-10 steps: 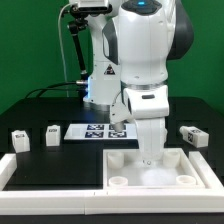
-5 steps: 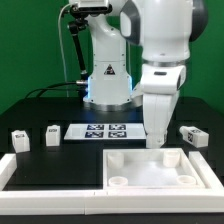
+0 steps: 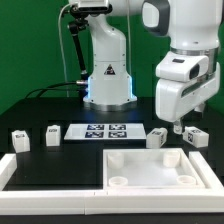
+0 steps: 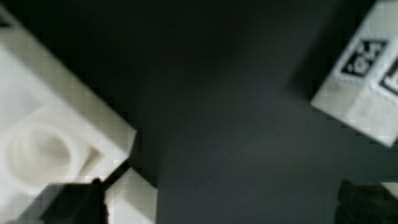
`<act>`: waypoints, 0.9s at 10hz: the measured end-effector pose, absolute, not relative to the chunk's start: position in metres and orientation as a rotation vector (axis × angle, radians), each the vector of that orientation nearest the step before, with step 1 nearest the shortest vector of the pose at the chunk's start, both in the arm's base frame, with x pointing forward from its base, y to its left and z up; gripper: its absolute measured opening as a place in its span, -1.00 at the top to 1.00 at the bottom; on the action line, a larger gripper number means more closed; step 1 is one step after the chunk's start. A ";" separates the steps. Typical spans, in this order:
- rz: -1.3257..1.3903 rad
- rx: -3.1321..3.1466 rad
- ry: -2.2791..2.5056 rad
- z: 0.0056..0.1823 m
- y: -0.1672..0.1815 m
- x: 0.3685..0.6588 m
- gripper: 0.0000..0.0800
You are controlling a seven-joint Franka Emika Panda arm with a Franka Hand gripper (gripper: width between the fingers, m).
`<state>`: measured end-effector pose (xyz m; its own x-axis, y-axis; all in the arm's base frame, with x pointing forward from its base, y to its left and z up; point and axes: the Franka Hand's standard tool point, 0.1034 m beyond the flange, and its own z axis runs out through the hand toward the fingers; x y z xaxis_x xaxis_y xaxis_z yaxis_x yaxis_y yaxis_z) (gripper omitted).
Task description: Assemble square table
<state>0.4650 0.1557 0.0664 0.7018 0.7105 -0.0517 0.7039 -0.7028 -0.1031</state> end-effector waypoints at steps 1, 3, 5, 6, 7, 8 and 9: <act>0.139 -2.871 -1.068 0.066 0.157 0.465 -0.62; 0.149 -2.938 -0.877 0.065 0.160 0.463 -0.62; 0.163 -3.007 -0.618 0.057 0.192 0.446 -0.62; 0.154 -3.023 -0.546 0.054 0.202 0.436 -0.62; 0.143 -3.022 -0.540 0.049 0.209 0.425 -0.62; 0.203 -3.024 -0.574 0.051 0.204 0.426 -0.62; 0.185 -3.022 -0.570 0.051 0.205 0.430 -0.62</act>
Offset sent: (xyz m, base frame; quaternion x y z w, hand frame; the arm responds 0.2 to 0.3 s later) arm -0.0223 0.0474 -0.0197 -0.0166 -0.0146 0.2843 0.9585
